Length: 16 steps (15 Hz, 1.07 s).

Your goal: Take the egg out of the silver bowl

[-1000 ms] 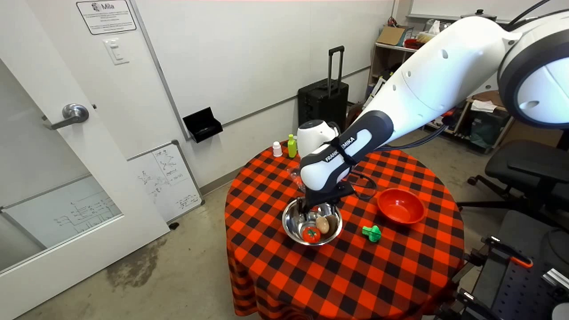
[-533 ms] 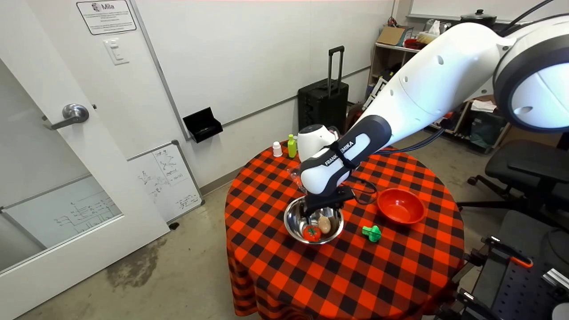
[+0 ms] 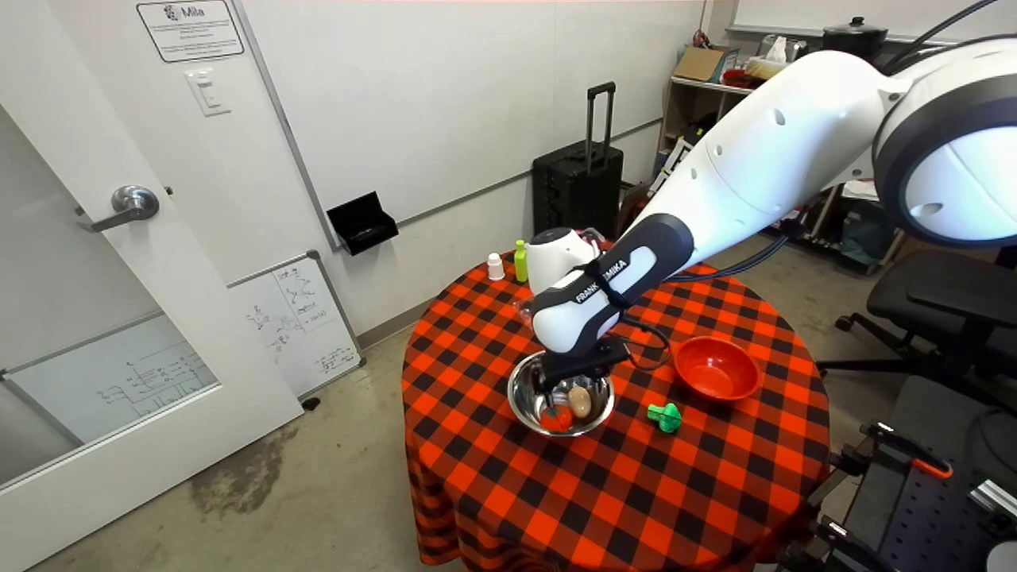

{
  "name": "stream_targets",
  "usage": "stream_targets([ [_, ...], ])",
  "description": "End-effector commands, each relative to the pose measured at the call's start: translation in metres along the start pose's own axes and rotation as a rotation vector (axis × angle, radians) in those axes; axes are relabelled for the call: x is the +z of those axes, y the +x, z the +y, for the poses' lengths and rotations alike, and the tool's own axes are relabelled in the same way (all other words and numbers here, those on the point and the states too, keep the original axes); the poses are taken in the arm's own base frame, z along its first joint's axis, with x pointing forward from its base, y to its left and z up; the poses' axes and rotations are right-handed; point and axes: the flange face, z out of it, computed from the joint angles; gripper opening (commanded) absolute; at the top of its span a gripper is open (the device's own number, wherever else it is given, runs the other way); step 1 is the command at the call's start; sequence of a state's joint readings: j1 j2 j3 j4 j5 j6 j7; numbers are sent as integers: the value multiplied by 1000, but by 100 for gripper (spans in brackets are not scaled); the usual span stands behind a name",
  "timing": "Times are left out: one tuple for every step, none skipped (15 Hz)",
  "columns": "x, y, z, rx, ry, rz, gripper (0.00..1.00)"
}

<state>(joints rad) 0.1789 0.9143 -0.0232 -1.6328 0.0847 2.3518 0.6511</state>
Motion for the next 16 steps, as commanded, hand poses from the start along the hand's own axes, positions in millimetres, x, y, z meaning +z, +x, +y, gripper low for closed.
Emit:
stream_targets([
  [3, 5, -5, 27, 0, -8, 97],
  [3, 6, -3, 32, 0, -8, 98],
  [4, 7, -2, 38, 0, -9, 98],
  [5, 8, 0, 44, 1, -11, 100],
  [7, 9, 1, 50, -1, -11, 100],
  [8, 10, 2, 57, -2, -12, 99],
  [10, 11, 3, 62, -4, -13, 99],
  [12, 12, 4, 65, -4, -15, 99],
  [13, 13, 4, 68, -5, -17, 96],
  [15, 13, 3, 70, -5, -17, 90],
  [16, 13, 3, 72, -6, -17, 69],
  [18, 13, 2, 74, -7, -19, 66],
  [19, 14, 2, 73, -7, -19, 65],
  [20, 14, 1, 72, -7, -19, 57],
  [20, 14, 1, 72, -7, -18, 50],
  [20, 14, 1, 72, -7, -18, 41],
])
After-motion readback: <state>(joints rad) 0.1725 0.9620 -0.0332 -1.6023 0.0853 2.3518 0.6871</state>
